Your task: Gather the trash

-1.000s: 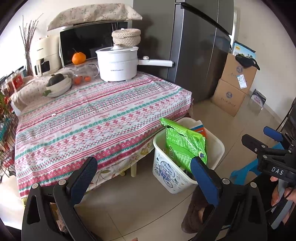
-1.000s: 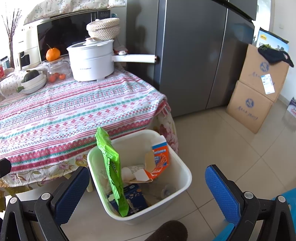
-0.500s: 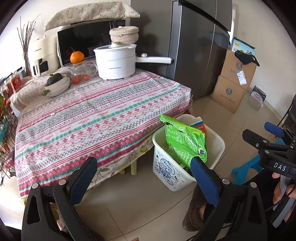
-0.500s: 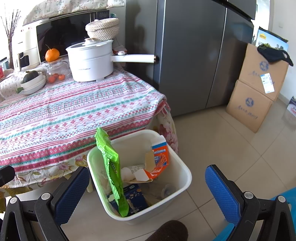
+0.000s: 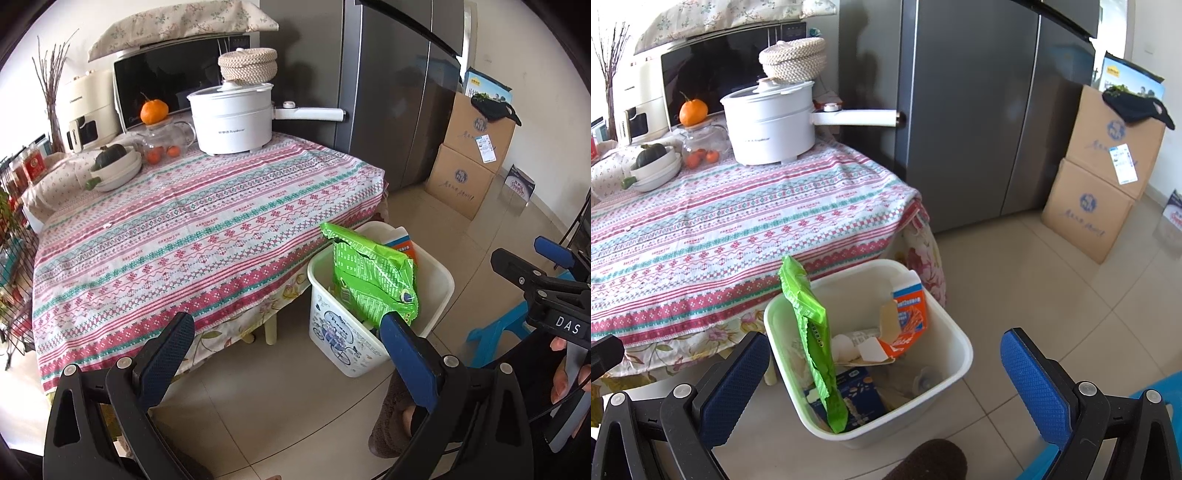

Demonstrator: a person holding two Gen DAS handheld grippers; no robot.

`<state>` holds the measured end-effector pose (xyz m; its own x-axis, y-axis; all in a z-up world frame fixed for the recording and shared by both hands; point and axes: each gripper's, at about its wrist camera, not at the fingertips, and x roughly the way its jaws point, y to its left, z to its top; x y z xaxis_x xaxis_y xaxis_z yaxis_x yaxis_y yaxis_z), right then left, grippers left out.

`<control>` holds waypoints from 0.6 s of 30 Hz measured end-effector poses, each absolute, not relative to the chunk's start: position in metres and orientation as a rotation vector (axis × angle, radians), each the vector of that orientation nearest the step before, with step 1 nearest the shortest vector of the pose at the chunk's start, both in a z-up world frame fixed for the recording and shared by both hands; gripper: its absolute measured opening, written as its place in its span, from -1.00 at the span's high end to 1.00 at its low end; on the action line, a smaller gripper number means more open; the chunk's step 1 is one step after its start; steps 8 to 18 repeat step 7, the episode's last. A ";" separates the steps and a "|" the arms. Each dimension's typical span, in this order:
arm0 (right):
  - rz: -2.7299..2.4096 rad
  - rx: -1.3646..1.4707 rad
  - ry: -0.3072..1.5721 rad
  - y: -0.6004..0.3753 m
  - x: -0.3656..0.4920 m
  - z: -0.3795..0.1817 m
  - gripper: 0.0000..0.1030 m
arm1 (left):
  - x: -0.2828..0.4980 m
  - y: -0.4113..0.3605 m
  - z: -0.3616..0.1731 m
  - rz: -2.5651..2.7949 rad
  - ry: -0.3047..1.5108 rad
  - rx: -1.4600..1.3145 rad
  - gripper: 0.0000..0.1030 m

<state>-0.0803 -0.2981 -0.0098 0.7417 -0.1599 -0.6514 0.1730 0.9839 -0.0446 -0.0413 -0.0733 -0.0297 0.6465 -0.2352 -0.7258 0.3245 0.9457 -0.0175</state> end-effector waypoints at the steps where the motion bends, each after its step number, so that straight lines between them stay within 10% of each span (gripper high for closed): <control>1: -0.185 0.020 0.712 -0.298 -0.081 -0.009 -0.99 | -0.041 -0.073 -0.031 -0.322 0.814 0.115 -0.97; 18: -0.189 0.023 0.706 -0.296 -0.082 -0.008 -0.99 | -0.034 -0.068 -0.029 -0.310 0.837 0.121 -0.97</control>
